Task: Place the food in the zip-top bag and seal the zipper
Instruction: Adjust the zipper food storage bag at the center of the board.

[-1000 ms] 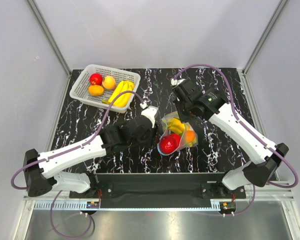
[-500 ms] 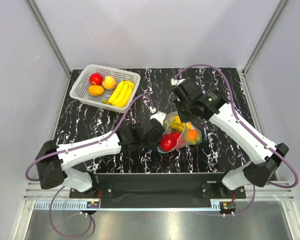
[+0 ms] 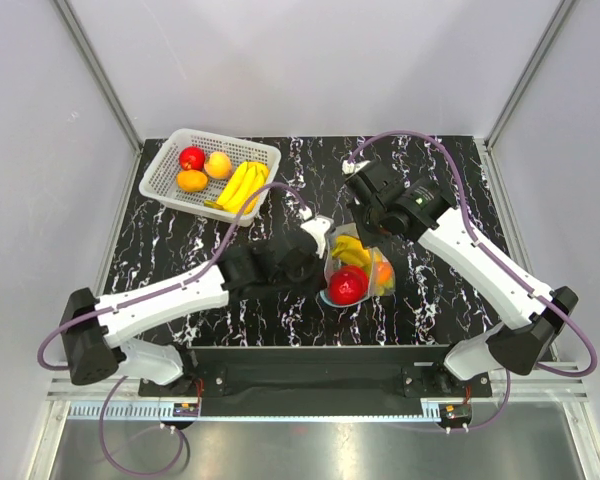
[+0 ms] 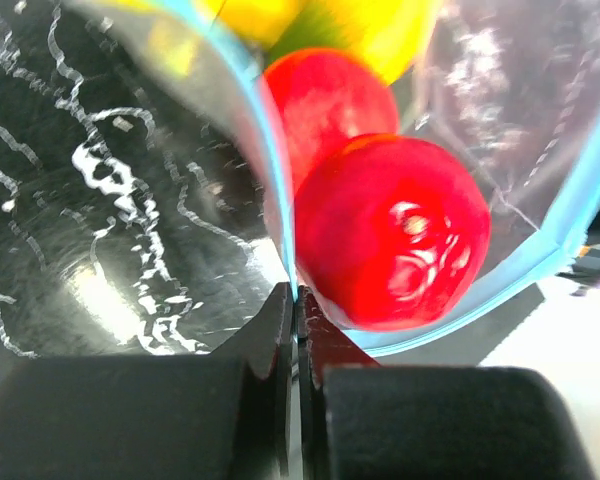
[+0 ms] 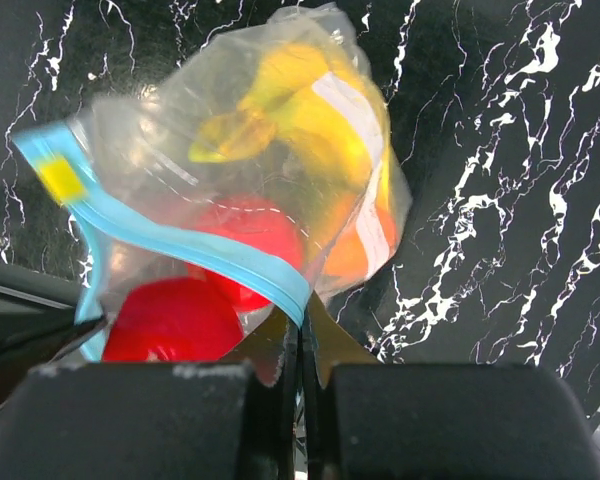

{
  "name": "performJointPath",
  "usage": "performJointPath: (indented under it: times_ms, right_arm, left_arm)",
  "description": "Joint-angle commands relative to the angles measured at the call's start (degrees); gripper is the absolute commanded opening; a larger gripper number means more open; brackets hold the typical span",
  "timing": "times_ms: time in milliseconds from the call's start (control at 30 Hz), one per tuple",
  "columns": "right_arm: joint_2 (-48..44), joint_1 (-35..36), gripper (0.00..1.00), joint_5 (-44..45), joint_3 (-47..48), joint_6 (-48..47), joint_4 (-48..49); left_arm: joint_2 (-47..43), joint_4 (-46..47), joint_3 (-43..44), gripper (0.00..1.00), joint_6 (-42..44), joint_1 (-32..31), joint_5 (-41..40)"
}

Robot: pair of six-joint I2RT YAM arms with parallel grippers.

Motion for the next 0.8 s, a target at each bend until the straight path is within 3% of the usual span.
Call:
performJointPath:
  times_ms: [0,267,500,633,767]
  right_arm:
    - [-1.96,-0.31,0.00,0.02,-0.37,-0.55,0.05]
    - [-0.91,-0.31,0.00,-1.65,2.60,-0.55,-4.96]
    - [-0.12,-0.31,0.00,6.35,4.81,0.59,-11.20]
    - [0.23,-0.48,0.00,7.92,5.08,1.38,-10.95]
    - [1.11,-0.31,0.00,9.17,4.90,1.65,-8.93]
  left_arm:
    - [-4.17,4.16,5.18,0.00,1.40,3.83,9.34]
    - [-7.51,7.24,8.17,0.00,0.17,11.14,20.54]
    - [-10.93,10.58,0.71,0.00,-1.94,14.13,25.99]
    - [-12.96,8.93,-2.99,0.00,-1.16,15.98,25.56]
    - [-12.70,1.46,-1.24,0.00,2.01,16.25,20.29]
